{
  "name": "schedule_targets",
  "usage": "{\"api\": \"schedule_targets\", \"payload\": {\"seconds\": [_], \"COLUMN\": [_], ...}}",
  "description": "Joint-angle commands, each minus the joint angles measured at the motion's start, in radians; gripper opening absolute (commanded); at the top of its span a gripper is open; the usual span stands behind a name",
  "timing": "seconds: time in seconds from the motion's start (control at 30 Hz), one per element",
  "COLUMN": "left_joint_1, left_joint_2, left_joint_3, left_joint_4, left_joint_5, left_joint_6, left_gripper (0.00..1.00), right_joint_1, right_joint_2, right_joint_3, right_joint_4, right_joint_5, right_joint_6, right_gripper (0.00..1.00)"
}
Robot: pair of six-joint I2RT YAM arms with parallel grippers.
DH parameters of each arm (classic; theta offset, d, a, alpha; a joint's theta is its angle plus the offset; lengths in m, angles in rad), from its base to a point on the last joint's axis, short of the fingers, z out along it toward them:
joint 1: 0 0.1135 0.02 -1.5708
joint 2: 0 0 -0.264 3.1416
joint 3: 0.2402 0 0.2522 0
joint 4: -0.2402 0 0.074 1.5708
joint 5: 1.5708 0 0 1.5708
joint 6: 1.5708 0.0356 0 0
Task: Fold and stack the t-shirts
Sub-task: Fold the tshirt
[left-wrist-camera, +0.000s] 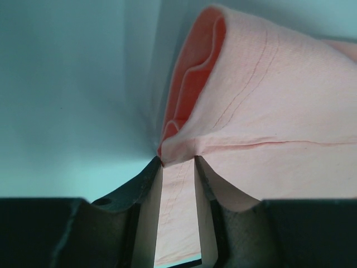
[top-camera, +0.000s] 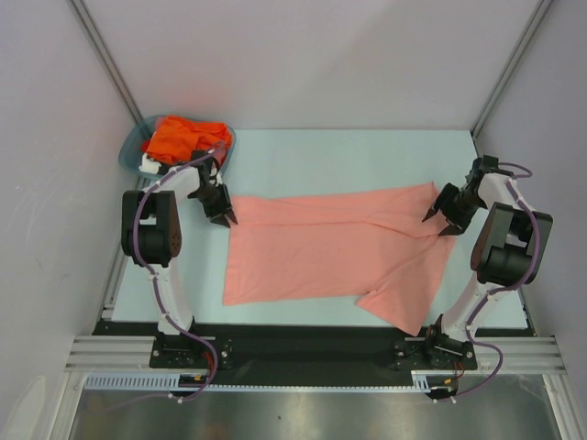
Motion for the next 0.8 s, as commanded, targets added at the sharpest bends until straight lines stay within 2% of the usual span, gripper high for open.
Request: {"api": "schedule_targets", "payload": {"seconds": [0.0,0.1,0.23,0.43,0.57,0.77], "left_joint_1": [-0.003,-0.003,-0.003,-0.003,-0.003,-0.003], "left_joint_2": [0.019,0.041,0.042,0.015,0.001,-0.014], "left_joint_3": [0.056,0.080,0.088,0.064,0.064,0.065], "left_joint_4": [0.024,0.015,0.004,0.001,-0.005,-0.004], "left_joint_5": [-0.021,-0.021,-0.020,-0.014,-0.008,0.028], "left_joint_6": [0.010,0.010,0.011,0.016,0.017,0.017], "left_gripper": [0.35,0.34,0.19,0.04,0.01,0.00], "right_joint_1": [0.001,0.001,-0.002,-0.016,-0.029,-0.028], "right_joint_2": [-0.053,-0.051,-0.057,-0.041,-0.012,0.056], "right_joint_3": [-0.014,-0.025,-0.031,-0.025,-0.011,0.044], "right_joint_4": [0.004,0.002,-0.001,0.001,0.025,0.054], "right_joint_5": [0.011,0.012,0.020,0.026,0.034,0.028], "right_joint_6": [-0.020,-0.019,-0.028,-0.031,-0.031,-0.073], "right_gripper": [0.66,0.66,0.68,0.66,0.62,0.61]}}
